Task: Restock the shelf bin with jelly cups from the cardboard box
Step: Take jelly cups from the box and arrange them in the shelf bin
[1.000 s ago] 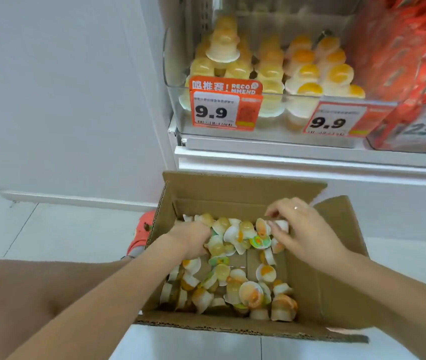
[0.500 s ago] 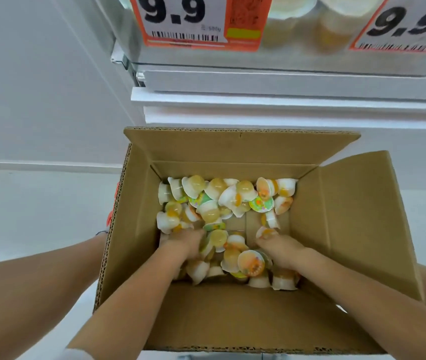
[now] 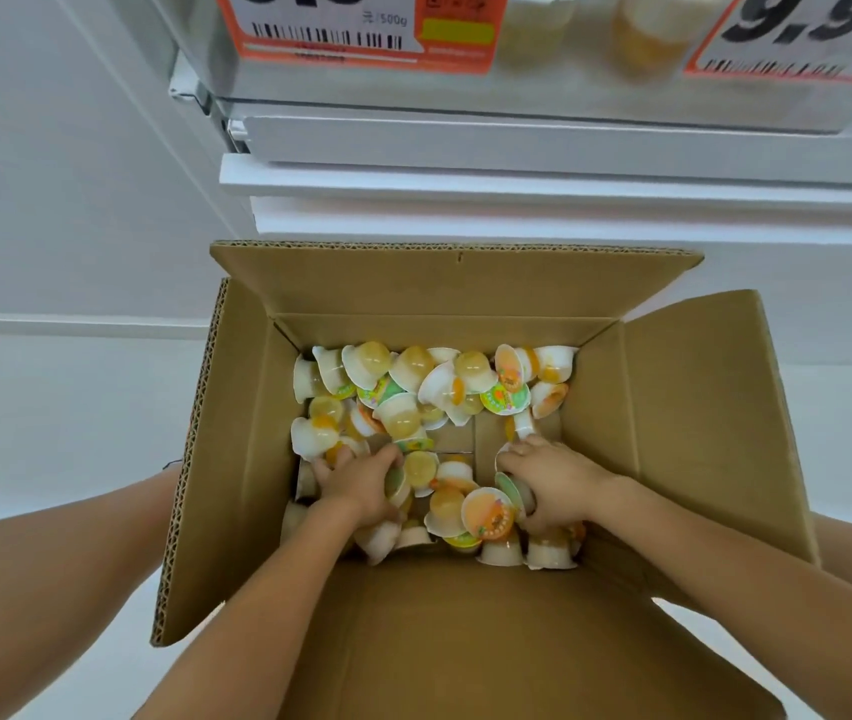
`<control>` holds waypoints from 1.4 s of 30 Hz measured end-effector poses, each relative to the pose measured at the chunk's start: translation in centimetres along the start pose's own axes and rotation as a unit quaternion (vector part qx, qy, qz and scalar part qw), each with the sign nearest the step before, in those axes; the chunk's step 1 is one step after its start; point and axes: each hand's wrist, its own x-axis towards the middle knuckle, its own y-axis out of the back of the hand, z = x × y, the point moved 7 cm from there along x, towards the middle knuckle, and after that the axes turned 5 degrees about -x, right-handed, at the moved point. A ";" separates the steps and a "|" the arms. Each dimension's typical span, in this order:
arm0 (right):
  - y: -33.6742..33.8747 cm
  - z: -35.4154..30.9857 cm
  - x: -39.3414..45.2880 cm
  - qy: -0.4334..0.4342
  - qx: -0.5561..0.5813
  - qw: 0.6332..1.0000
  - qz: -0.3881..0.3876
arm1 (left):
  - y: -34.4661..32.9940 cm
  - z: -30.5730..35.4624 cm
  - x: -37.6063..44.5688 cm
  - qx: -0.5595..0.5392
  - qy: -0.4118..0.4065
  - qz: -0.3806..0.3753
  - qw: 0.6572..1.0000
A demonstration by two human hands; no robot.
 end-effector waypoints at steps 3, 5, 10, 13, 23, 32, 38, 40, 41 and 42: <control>0.6 1.0 -1.5 -0.041 0.121 0.991 0.026 | 0.5 0.5 -0.6 -0.005 -0.037 0.038 0.999; 1.3 1.2 -2.5 -0.058 0.235 0.969 0.042 | 1.2 1.2 -1.1 -0.057 -0.068 0.044 0.995; 6.1 0.3 -4.8 -0.028 0.354 0.929 0.103 | 6.3 4.6 -3.6 -0.162 -0.134 0.062 0.976; 10.6 -1.3 -7.4 0.009 0.353 0.927 0.129 | 10.6 7.0 -7.0 -0.173 -0.174 0.078 0.966; 26.9 -6.2 -20.8 0.081 0.347 0.859 0.369 | 23.4 14.3 -23.4 -0.260 -0.326 0.161 0.894; 29.2 -5.9 -23.2 0.116 0.438 0.778 0.434 | 24.3 16.8 -25.8 -0.649 -0.322 0.063 0.686; 29.5 -5.8 -22.8 0.121 0.444 0.777 0.428 | 23.7 17.6 -24.9 -0.719 -0.279 -0.010 0.637; 29.4 -6.0 -22.5 0.110 0.448 0.785 0.413 | 23.8 17.5 -24.8 -0.722 -0.269 -0.015 0.637; 29.3 -6.0 -22.3 0.107 0.450 0.789 0.403 | 23.8 17.5 -24.8 -0.721 -0.264 -0.017 0.640; 29.1 -6.1 -22.1 0.106 0.454 0.795 0.388 | 23.7 17.4 -24.8 -0.720 -0.258 -0.018 0.643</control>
